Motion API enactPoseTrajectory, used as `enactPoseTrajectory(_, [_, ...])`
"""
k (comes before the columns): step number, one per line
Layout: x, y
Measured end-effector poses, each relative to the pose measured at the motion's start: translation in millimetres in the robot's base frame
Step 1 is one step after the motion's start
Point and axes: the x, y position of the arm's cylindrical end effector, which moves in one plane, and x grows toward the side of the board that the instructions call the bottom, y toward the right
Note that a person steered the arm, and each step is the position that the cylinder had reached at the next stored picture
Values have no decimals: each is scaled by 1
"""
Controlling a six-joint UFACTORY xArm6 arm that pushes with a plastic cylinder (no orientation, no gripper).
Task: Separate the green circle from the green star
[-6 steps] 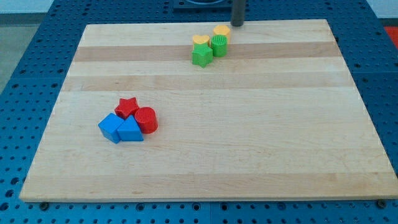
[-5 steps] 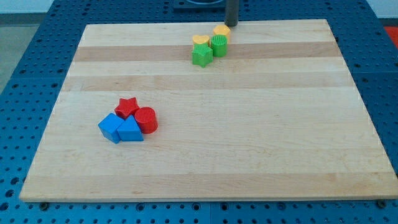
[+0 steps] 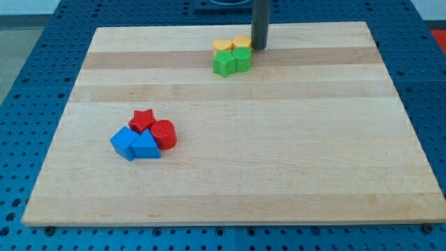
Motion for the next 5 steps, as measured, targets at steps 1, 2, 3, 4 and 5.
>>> enactPoseTrajectory(1, [21, -11])
enactPoseTrajectory(2, [39, -23])
enactPoseTrajectory(3, [57, -37])
enactPoseTrajectory(4, [70, -51])
enactPoseTrajectory(5, [78, -68])
